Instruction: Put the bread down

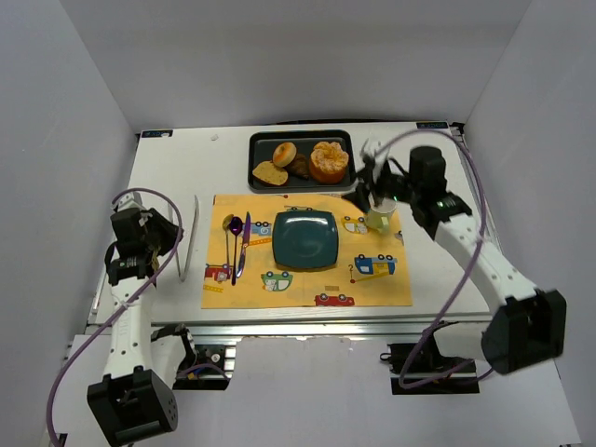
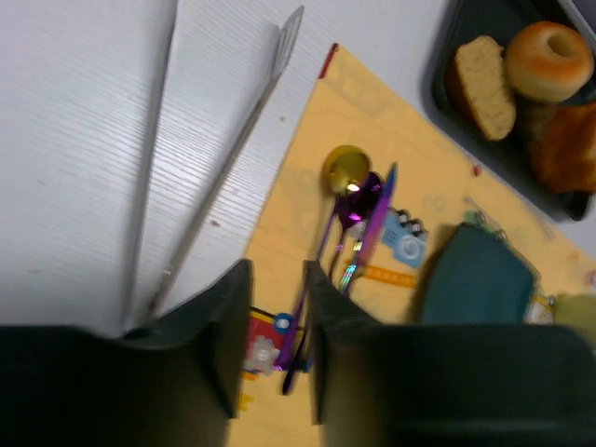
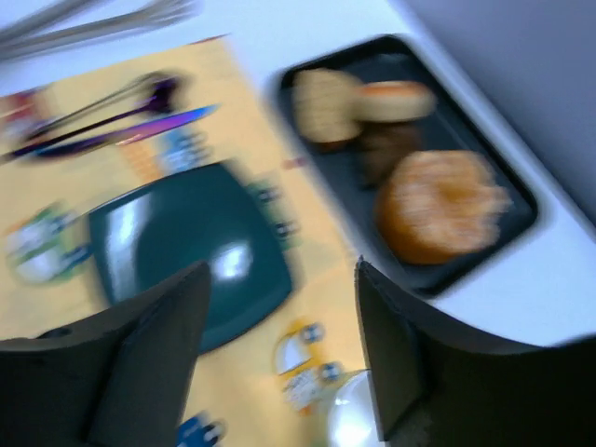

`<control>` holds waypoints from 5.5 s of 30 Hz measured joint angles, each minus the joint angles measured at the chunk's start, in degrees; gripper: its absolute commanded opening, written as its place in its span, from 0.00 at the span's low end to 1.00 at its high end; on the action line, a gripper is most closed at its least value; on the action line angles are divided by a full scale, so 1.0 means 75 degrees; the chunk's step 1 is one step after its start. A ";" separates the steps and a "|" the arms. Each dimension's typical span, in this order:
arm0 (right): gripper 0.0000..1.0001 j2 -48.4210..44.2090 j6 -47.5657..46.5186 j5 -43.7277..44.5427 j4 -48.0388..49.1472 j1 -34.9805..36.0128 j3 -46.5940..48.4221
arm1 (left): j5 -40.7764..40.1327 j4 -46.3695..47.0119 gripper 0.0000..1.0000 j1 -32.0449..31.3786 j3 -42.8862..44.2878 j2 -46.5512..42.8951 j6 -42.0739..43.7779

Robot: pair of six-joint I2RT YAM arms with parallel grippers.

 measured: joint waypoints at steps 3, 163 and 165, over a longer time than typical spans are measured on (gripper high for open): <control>0.21 -0.1186 -0.1443 -0.2317 -0.0154 -0.0251 -0.1644 | -0.0254 -0.0003 0.00 0.0000 0.0020 0.0157 0.0137; 0.89 -0.1294 -0.3013 -0.4485 -0.1411 -0.1454 -0.2454 | -0.2565 -0.2063 0.50 -0.5668 0.9262 0.8585 0.3722; 0.89 -0.1291 -0.3013 -0.4500 -0.1411 -0.1454 -0.2454 | -0.2626 -0.2066 0.50 -0.5668 0.9262 0.8585 0.3756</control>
